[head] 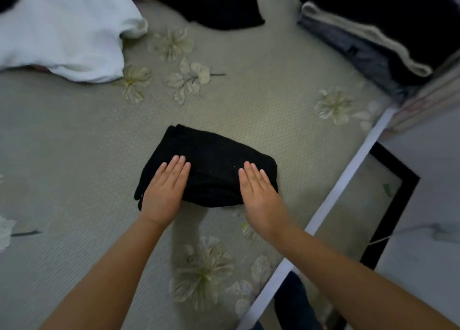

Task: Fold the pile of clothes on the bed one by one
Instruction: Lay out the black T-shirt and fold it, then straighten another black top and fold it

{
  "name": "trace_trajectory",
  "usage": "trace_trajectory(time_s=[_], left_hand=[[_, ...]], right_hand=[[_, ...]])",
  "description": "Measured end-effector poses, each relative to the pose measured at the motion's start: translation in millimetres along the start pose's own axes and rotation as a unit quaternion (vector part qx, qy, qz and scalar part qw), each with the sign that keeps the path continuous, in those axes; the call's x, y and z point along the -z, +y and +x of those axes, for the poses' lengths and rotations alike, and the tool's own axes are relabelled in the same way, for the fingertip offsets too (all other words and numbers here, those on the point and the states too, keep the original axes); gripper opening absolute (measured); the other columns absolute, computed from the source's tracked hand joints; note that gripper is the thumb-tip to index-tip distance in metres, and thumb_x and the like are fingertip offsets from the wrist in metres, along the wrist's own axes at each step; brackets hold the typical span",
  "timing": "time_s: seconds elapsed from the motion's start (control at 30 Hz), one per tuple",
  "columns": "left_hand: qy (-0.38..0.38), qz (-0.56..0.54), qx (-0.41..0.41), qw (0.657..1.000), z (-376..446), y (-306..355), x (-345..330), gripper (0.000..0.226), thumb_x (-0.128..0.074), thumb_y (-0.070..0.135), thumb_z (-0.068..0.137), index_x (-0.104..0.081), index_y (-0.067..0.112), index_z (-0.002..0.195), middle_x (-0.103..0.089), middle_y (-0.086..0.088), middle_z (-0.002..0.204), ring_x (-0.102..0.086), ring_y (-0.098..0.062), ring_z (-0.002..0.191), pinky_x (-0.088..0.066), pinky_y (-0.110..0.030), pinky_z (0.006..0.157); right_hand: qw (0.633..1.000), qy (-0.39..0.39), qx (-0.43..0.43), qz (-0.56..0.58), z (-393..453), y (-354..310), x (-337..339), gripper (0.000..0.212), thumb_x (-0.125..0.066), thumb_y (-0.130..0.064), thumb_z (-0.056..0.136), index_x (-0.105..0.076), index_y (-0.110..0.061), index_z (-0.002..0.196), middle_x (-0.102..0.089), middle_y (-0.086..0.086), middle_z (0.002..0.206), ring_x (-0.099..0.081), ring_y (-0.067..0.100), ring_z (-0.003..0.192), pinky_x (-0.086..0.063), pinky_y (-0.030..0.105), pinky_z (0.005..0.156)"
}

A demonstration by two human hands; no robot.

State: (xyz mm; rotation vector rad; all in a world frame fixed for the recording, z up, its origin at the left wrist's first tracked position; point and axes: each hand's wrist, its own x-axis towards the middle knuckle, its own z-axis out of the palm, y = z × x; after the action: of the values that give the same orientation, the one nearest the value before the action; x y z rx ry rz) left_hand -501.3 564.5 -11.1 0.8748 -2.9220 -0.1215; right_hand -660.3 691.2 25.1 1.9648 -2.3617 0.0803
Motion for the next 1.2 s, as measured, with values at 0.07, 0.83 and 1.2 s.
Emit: trace_trajectory(time_s=[0.07, 0.83, 1.2], left_hand=[[0.015, 0.018, -0.026, 0.999, 38.2, 16.4, 26.9, 0.045, -0.033, -0.002, 0.071, -0.062, -0.013, 0.103, -0.064, -0.028, 0.107, -0.063, -0.042, 0.095, -0.048, -0.057, 0.074], [0.195, 0.148, -0.227, 0.943, 637.9, 302.1, 184.9, 0.046, -0.031, -0.001, 0.079, -0.052, -0.013, 0.118, -0.055, -0.030, 0.120, -0.054, -0.044, 0.109, -0.040, -0.054, 0.092], [-0.217, 0.167, -0.025, 0.961, 676.7, 304.7, 16.7, 0.066, -0.031, 0.036, 0.098, 0.007, 0.009, 0.145, 0.005, -0.009, 0.155, 0.009, -0.023, 0.142, 0.002, -0.038, 0.114]], right_hand=[[0.999, 0.034, -0.013, -0.006, 6.3, 34.4, 23.2, 0.042, -0.040, 0.012, 0.067, -0.064, 0.012, 0.102, -0.065, 0.027, 0.106, -0.064, 0.034, 0.100, -0.051, 0.042, 0.082], [0.961, 0.247, -0.102, -0.068, 184.8, 610.7, 186.8, 0.046, -0.046, 0.017, 0.060, -0.055, 0.023, 0.104, -0.059, 0.039, 0.105, -0.059, 0.051, 0.094, -0.044, 0.062, 0.076], [0.965, -0.226, -0.135, 0.013, 211.4, 662.6, 23.9, 0.059, -0.034, -0.027, 0.098, 0.000, -0.022, 0.147, 0.003, 0.008, 0.156, 0.003, 0.029, 0.143, -0.004, 0.046, 0.114]])
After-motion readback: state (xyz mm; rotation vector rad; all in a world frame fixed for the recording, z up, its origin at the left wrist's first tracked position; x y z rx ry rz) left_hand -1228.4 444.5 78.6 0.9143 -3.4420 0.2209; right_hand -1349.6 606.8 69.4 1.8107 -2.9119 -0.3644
